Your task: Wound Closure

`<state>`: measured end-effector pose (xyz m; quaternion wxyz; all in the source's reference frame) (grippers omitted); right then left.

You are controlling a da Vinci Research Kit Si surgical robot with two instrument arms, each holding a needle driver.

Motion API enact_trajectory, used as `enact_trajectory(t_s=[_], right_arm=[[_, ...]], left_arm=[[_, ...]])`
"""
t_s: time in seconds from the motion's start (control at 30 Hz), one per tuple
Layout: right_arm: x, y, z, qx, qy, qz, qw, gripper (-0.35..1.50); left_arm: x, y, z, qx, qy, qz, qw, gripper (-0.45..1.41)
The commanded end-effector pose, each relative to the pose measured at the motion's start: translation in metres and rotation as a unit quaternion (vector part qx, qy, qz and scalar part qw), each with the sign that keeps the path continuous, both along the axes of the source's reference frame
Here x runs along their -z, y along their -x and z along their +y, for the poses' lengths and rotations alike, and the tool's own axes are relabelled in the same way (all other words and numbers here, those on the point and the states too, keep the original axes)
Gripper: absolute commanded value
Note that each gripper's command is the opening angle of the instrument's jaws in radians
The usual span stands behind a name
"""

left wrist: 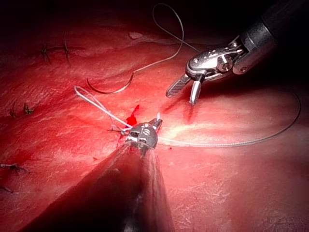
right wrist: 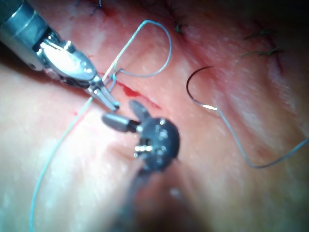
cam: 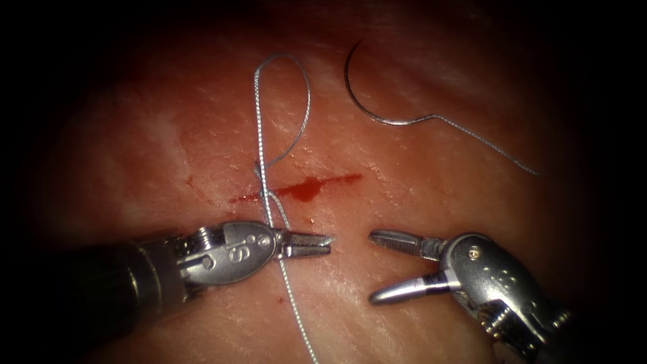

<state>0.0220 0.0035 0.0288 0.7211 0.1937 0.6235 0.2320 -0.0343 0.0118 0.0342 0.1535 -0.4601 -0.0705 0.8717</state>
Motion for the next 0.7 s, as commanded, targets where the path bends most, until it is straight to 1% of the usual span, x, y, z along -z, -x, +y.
enact_trajectory(t_s=[0.03,0.1,0.2,0.27,0.3,0.47,0.57,0.7], right_arm=[[-0.0008,-0.0007,0.0006,-0.001,0.002,0.000,1.000,1.26],[-0.0014,-0.0014,0.0010,-0.006,0.002,-0.003,1.000,1.26],[-0.0022,-0.0025,0.0015,-0.009,0.015,-0.007,1.000,1.26],[-0.0027,-0.0034,0.0020,-0.009,0.041,-0.014,0.999,1.26],[-0.0029,-0.0039,0.0024,-0.007,0.060,-0.016,0.998,1.30],[-0.0035,-0.0072,0.0033,0.005,0.160,-0.034,0.987,1.40],[-0.0036,-0.0095,0.0034,0.013,0.196,-0.037,0.980,1.41],[-0.0040,-0.0117,0.0037,0.019,0.221,-0.036,0.975,1.43]], left_arm=[[-0.0003,0.0003,0.0003,0.005,0.000,-0.002,1.000,-0.45],[0.0004,-0.0005,0.0008,0.013,0.001,-0.012,1.000,-0.45],[0.0008,-0.0015,0.0013,0.020,0.002,-0.011,1.000,-0.45],[0.0009,-0.0021,0.0015,0.021,0.002,-0.014,1.000,-0.45],[0.0010,-0.0024,0.0016,0.022,0.002,-0.015,1.000,-0.45],[0.0013,-0.0036,0.0021,0.026,0.000,-0.015,1.000,-0.45],[0.0013,-0.0041,0.0022,0.027,0.000,-0.014,1.000,-0.45],[0.0014,-0.0046,0.0023,0.030,0.000,-0.016,0.999,-0.45]])
